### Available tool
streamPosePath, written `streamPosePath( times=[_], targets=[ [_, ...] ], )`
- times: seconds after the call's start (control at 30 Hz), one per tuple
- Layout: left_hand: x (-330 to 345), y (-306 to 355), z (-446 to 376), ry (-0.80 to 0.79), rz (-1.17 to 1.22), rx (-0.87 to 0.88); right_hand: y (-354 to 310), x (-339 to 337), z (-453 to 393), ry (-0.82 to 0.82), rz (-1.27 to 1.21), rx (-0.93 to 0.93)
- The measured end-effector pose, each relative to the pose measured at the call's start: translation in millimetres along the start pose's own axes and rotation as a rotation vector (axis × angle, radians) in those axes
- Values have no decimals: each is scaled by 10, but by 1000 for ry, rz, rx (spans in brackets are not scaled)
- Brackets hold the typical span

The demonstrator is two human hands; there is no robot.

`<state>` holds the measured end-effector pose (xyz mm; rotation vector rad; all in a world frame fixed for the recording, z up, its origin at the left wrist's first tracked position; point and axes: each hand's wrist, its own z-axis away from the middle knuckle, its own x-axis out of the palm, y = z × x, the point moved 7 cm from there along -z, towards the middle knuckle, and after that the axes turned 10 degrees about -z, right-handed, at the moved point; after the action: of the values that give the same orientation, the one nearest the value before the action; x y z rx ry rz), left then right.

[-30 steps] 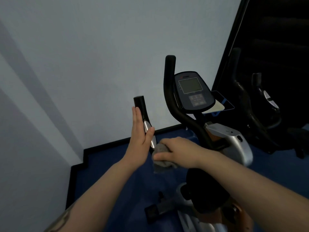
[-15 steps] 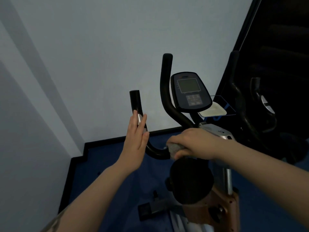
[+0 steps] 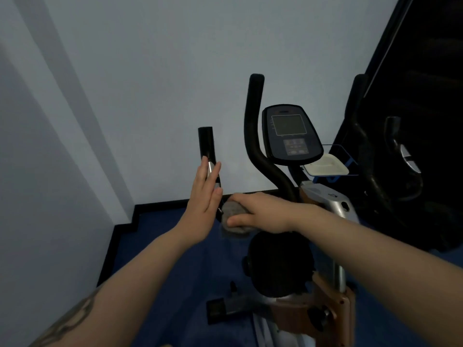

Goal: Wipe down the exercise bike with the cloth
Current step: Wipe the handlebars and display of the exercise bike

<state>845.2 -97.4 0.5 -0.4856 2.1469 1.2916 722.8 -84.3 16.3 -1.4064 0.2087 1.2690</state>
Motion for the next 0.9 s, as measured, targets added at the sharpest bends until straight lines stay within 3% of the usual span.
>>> streamPosePath(
  times=[0.17,0.3,0.53,0.7,0.9],
  targets=[
    [-14,-67,21,-30,28,13,66,-53,69,12,166,74],
    [-42,-84,28,-13,59,14,-118,76,-93,143,76,52],
    [-456,-77,-127,125,-163,144,-139,164,-21,253,219,205],
    [-737,-66,-472,215,-207,222,-176,110,-183,451,-323,343],
    [-900,-103,-831,136,-108,309,-210,50,-314,589,-394,397]
  ],
)
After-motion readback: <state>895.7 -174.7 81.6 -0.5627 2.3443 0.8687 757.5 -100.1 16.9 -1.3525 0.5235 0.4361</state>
